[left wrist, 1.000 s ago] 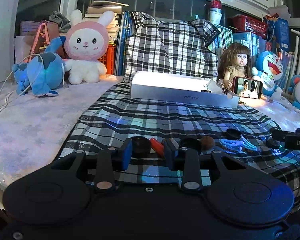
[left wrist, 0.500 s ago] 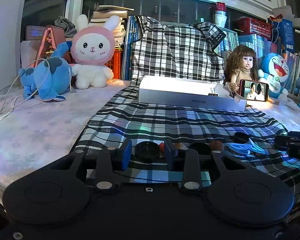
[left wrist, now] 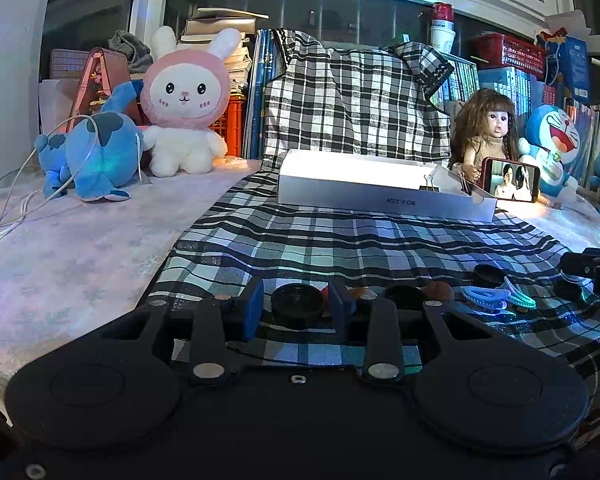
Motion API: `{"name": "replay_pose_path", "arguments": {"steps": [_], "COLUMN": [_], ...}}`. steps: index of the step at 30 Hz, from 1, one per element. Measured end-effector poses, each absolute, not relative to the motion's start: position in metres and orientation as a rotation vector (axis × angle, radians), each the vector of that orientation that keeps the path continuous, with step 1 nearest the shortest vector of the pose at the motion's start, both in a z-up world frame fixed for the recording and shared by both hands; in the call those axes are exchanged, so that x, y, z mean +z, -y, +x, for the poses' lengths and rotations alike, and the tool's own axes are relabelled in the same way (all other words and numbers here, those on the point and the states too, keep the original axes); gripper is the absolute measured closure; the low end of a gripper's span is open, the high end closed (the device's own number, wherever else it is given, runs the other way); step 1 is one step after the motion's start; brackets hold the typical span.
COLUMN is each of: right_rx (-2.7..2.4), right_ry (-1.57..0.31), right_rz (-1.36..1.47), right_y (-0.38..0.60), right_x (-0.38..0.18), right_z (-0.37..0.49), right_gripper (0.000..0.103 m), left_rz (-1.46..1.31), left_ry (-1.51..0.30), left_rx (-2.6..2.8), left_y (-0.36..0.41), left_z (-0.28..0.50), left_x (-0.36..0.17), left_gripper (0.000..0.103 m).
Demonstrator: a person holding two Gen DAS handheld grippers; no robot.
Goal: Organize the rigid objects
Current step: 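Grasp the clear dome cap with the right tool while the left tool grasps a black round cap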
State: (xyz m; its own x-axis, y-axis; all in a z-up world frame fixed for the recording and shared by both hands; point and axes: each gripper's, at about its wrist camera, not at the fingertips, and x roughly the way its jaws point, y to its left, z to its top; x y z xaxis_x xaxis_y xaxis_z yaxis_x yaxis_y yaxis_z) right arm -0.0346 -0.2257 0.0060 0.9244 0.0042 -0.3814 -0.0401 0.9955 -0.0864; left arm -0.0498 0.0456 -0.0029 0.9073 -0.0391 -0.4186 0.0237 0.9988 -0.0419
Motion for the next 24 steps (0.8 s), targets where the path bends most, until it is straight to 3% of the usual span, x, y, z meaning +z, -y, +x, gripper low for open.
{"name": "replay_pose_path", "arguments": {"steps": [24], "right_rx": [0.034], "right_ry": [-0.411], "right_rz": [-0.066], "right_y": [0.223], "right_x": [0.003], "right_z": [-0.028], "right_gripper": [0.064], "left_rz": [0.018], "left_ry": [-0.469], "left_rx": [-0.070], "left_y": [-0.038], "left_z": [-0.028], "left_x": [-0.016], "left_gripper": [0.071]}}
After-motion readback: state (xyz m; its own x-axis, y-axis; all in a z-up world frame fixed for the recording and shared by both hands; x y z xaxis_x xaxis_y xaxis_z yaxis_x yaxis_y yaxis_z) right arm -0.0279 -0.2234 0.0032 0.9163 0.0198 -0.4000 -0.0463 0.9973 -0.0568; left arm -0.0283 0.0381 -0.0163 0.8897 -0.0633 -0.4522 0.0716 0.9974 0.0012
